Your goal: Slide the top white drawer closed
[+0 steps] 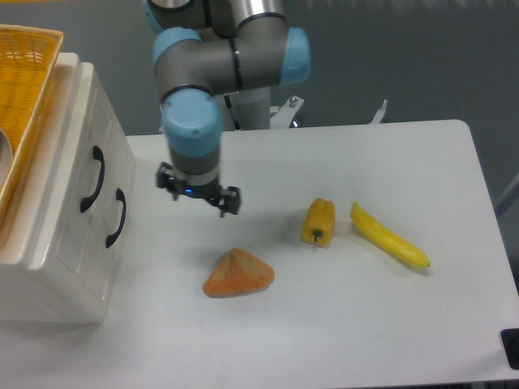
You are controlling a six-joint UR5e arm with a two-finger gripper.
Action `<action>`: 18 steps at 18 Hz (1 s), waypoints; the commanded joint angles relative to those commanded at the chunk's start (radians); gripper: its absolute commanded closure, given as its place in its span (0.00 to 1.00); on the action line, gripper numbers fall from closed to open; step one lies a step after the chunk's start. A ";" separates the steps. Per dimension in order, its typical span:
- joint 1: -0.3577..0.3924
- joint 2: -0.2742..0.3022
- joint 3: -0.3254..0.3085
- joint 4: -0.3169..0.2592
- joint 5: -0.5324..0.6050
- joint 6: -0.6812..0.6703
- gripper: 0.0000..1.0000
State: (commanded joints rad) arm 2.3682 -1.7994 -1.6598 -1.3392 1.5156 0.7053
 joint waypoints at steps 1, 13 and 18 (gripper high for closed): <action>0.026 0.011 0.002 0.000 0.000 0.044 0.00; 0.318 0.015 0.034 0.003 0.011 0.506 0.00; 0.414 0.002 0.046 0.008 0.015 0.611 0.00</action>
State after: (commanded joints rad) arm 2.7825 -1.7978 -1.6138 -1.3315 1.5309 1.3159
